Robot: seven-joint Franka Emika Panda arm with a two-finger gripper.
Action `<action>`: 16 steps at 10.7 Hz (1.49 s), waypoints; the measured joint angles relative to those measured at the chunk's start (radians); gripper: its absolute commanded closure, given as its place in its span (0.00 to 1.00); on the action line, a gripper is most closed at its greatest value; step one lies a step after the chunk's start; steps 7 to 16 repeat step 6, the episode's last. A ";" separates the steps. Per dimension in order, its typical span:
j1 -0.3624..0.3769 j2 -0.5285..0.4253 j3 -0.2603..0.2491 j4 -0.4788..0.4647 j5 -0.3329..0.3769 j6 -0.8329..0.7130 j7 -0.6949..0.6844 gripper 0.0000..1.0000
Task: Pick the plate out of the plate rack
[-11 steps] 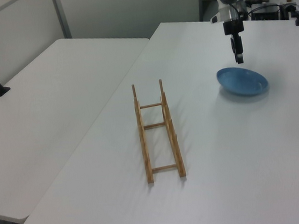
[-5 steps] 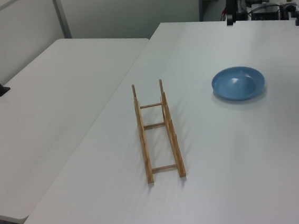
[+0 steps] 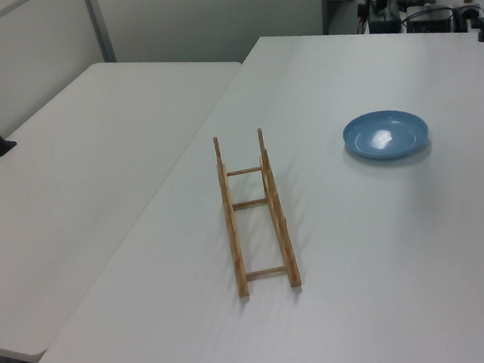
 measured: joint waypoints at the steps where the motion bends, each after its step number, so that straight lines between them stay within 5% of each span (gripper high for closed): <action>1: 0.032 -0.008 0.000 0.000 -0.034 0.000 0.053 0.00; 4: 0.072 -0.008 -0.001 -0.002 -0.139 0.032 0.046 0.00; 16: 0.075 -0.003 -0.001 -0.004 -0.146 0.061 0.027 0.00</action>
